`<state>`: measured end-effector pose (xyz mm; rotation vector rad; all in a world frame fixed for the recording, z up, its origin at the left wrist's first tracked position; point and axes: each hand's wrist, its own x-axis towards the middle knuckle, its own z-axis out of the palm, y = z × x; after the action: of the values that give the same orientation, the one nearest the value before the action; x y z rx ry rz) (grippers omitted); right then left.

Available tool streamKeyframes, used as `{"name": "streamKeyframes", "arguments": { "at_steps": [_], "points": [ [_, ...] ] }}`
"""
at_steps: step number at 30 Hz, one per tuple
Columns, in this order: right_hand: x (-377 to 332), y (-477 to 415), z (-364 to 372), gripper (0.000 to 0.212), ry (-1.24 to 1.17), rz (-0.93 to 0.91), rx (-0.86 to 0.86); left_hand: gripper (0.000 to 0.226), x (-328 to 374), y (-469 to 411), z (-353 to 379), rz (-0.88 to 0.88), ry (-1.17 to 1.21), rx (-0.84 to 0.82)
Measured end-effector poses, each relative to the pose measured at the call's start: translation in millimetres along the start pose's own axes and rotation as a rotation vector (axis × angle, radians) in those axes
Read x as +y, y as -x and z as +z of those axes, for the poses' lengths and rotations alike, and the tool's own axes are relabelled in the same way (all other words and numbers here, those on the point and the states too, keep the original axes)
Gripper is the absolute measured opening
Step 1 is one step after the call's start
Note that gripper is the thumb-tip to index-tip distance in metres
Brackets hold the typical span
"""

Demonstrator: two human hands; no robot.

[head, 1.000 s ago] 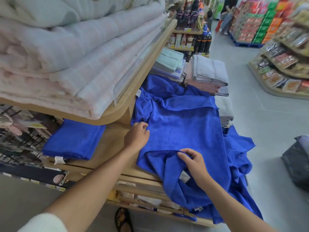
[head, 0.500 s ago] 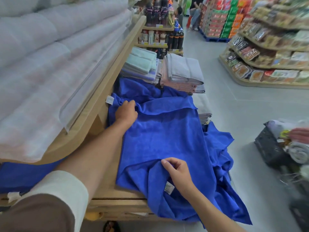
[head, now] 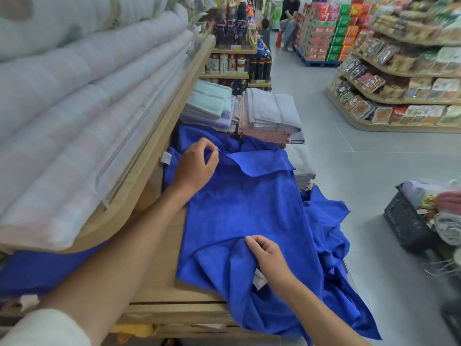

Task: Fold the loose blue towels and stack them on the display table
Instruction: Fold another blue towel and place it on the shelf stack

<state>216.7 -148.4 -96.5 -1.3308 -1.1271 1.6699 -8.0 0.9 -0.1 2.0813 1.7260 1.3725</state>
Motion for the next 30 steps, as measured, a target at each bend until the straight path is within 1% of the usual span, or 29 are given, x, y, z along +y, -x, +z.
{"name": "streamKeyframes", "arguments": {
  "at_steps": [2, 3, 4, 5, 7, 9, 10, 13, 16, 17, 21, 24, 27, 30],
  "points": [
    [-11.2, 2.9, -2.3, 0.019, -0.171, 0.181, -0.121, 0.008, 19.4, 11.3, -10.1, -0.061, 0.079, -0.049],
    [-19.1, 6.4, -3.0, 0.018, -0.224, 0.226, -0.176, 0.008, 28.3, 16.7, -14.8, -0.093, 0.133, -0.077],
    [-29.3, 10.8, -4.1, 0.019, -0.232, 0.228, -0.222, 0.010, 37.3, 21.5, -19.1, -0.130, 0.201, -0.105],
    [-41.3, 15.5, -5.5, 0.020, -0.197, 0.194, -0.262, 0.011, 47.0, 26.0, -23.5, -0.175, 0.283, -0.130],
    [-69.3, 26.7, -6.3, 0.018, -0.035, 0.041, -0.306, 0.017, 66.8, 35.6, -32.3, -0.290, 0.452, -0.193],
    [-100.7, 37.4, -4.9, 0.013, 0.136, -0.127, -0.276, 0.016, 84.1, 46.6, -41.5, -0.414, 0.578, -0.293],
    [-116.2, 41.6, -3.6, 0.013, 0.179, -0.196, -0.258, 0.013, 92.2, 52.3, -46.9, -0.467, 0.625, -0.353],
    [-155.0, 51.5, 0.8, 0.020, 0.324, -0.404, -0.271, 0.014, 111.9, 66.0, -63.2, -0.549, 0.725, -0.479],
    [-172.3, 52.6, 2.9, 0.025, 0.587, -0.590, -0.208, 0.019, 128.0, 73.1, -77.8, -0.542, 0.776, -0.485],
    [-174.5, 51.9, 3.0, 0.024, 0.628, -0.631, -0.177, 0.020, 131.7, 74.4, -82.3, -0.543, 0.794, -0.476],
    [-177.6, 49.9, 7.4, 0.020, 0.577, -0.739, -0.067, 0.017, 138.9, 79.3, -94.9, -0.588, 0.904, -0.430],
    [-180.8, 45.6, 7.8, 0.024, 0.581, -0.810, 0.002, 0.013, 138.9, 84.0, -97.6, -0.637, 1.014, -0.401],
    [-184.8, 43.6, 6.5, 0.023, 0.594, -0.856, 0.016, 0.022, 138.8, 87.8, -95.9, -0.609, 1.019, -0.381],
    [-188.7, 42.8, 5.3, 0.023, 0.625, -0.902, 0.042, 0.017, 142.3, 89.9, -95.3, -0.522, 0.998, -0.374]
  ]
}}
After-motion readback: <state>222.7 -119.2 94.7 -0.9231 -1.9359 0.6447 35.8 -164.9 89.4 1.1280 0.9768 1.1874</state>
